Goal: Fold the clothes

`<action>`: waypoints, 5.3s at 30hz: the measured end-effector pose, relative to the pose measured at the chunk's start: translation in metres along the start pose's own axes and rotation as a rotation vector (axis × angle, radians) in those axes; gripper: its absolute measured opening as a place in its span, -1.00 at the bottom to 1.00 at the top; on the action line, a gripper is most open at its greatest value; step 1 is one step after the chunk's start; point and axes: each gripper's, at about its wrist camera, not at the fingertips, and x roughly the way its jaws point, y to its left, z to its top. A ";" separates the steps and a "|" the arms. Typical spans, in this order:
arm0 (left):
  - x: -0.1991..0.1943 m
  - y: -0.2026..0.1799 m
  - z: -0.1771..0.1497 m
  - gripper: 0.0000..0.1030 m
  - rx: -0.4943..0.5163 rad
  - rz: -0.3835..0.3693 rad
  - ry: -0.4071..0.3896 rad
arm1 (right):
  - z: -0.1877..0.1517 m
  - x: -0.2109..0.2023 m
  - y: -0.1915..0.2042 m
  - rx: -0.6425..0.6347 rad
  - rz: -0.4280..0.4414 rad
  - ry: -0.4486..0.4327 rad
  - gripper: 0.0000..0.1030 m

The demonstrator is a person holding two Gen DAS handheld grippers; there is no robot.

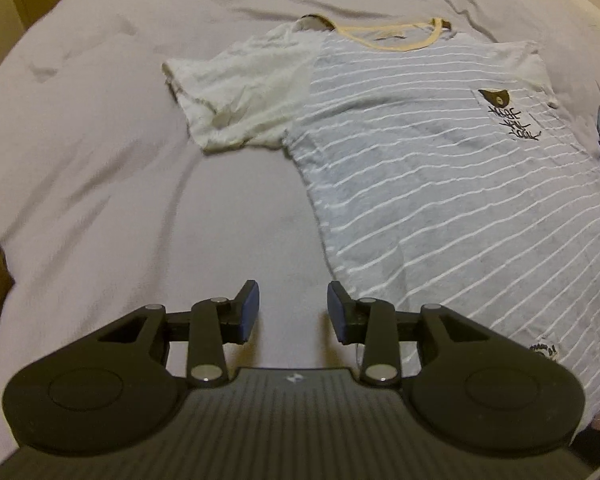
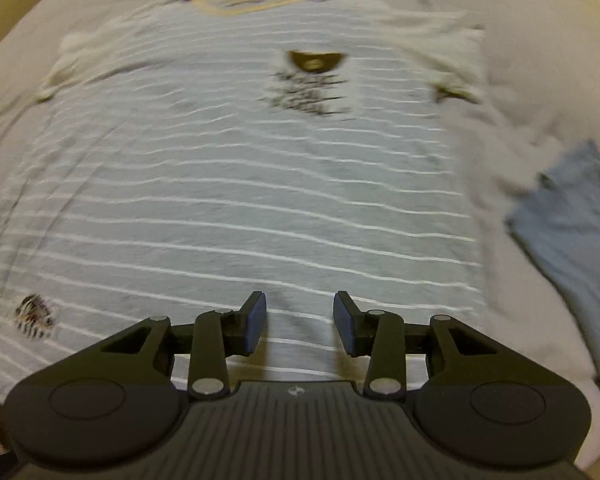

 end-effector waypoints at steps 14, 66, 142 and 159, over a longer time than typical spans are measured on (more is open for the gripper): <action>0.098 0.090 0.121 -0.51 -0.115 -0.107 -0.090 | 0.045 0.000 0.090 -0.033 0.047 -0.072 -0.21; 0.182 0.224 0.205 -1.00 -0.465 -0.435 -0.043 | 0.074 0.004 0.206 0.111 -0.041 -0.029 -0.06; -0.219 -0.014 -0.004 0.97 0.355 -0.371 -0.120 | -0.083 -0.275 0.154 0.383 -0.091 -0.152 0.72; -0.289 0.158 -0.056 0.97 0.328 -0.294 -0.168 | -0.106 -0.319 0.322 0.405 -0.119 -0.190 0.72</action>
